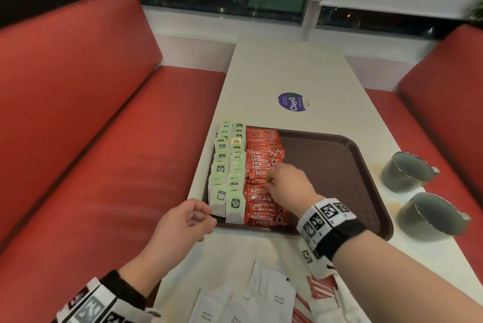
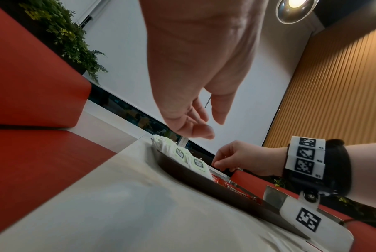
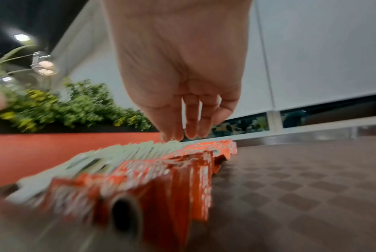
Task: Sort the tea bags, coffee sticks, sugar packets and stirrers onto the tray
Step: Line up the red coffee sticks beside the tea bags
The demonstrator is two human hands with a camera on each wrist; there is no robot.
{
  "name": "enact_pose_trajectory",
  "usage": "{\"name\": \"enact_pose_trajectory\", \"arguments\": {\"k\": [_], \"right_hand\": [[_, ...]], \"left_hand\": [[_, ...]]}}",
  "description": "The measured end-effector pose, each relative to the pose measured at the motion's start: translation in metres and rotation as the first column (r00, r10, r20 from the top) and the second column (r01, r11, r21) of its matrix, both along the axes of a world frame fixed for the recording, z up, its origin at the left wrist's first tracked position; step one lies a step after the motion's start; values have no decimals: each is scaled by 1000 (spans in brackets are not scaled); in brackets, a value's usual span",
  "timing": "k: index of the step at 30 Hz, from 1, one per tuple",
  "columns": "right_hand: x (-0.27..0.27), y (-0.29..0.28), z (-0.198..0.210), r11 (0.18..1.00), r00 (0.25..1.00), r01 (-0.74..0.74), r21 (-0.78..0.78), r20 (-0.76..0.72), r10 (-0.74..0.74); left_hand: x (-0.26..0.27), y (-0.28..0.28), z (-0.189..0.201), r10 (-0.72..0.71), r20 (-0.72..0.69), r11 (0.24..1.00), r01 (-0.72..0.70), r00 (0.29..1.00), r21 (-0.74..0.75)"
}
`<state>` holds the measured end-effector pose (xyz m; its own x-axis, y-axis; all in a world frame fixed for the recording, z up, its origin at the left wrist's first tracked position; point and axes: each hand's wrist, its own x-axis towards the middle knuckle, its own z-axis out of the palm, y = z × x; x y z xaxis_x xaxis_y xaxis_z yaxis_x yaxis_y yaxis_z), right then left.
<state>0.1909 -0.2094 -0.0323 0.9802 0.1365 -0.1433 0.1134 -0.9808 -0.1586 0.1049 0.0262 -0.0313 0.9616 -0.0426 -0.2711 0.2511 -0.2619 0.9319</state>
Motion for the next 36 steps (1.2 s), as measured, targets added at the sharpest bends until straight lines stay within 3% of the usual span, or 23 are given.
{"name": "enact_pose_trajectory", "arguments": {"k": [2, 4, 7, 24, 30, 33, 36], "right_hand": [[9, -9, 4, 982, 990, 138, 129, -3, -139], [17, -15, 7, 967, 977, 205, 154, -85, -194], [25, -14, 7, 979, 970, 183, 88, -176, -165], [48, -3, 1, 989, 975, 110, -95, -181, -126], [52, 1, 2, 991, 976, 99, -89, -186, -115], [53, -2, 4, 991, 971, 131, -2, -202, -128], [56, -12, 8, 949, 968, 226, 219, -157, -194]], "left_hand": [[0, 1, 0, 9, 1, 1000, -9, 1000, -3], [-1, 2, 0, 14, 6, 1000, -14, 1000, -8], [-1, 3, 0, 23, 2, 1000, -23, 1000, -14], [-3, 7, -1, 49, -27, 998, -50, 998, -37], [-3, 9, 1, 61, -32, 997, -62, 998, -44], [-3, 11, 1, 66, -33, 997, -68, 997, -42], [-3, 13, 0, 77, -28, 996, -78, 997, -36]]}}
